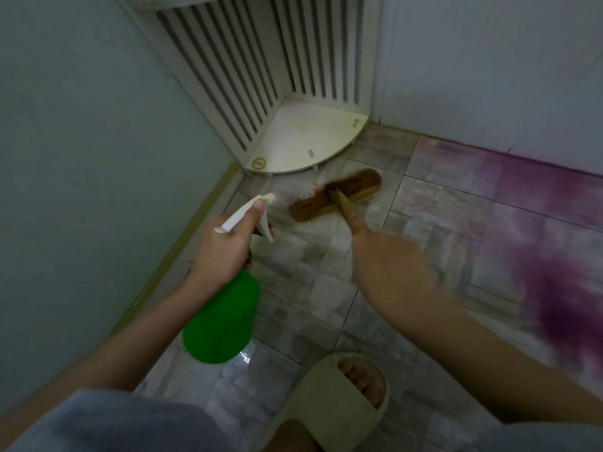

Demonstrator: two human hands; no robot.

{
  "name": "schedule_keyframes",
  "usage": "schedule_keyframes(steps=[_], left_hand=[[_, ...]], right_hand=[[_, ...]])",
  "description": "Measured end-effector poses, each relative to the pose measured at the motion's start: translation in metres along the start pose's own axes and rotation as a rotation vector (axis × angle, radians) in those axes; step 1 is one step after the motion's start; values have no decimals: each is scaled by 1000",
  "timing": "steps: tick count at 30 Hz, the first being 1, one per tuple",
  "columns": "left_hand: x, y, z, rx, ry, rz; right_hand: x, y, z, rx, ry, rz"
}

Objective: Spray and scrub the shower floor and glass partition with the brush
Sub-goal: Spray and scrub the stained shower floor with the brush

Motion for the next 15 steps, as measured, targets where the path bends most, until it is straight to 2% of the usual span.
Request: schedule_keyframes(steps=[2, 6, 9, 12, 15], left_hand=[[-1, -3, -1, 0, 18, -14], [1, -15, -2, -47, 26, -36], [3, -22, -1, -70, 31, -42], [7, -35, -3, -92, 8, -70], [10, -49, -7, -117, -20, -74]], right_hand=[[-7, -7, -14, -54, 23, -42], [37, 1, -16, 16, 61, 44], [50, 0, -6, 69, -3, 104], [60, -23, -30, 56, -48, 30], [105, -10, -24, -17, -29, 48]])
Point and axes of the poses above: each hand's wrist, its own z-axis away from the middle knuckle, its own y-axis out of the back of the hand, x = y × z, the point moved 3 cm from there along -z, towards the middle knuckle, and after that the axes turned 15 degrees about z, right-handed, at the moved point
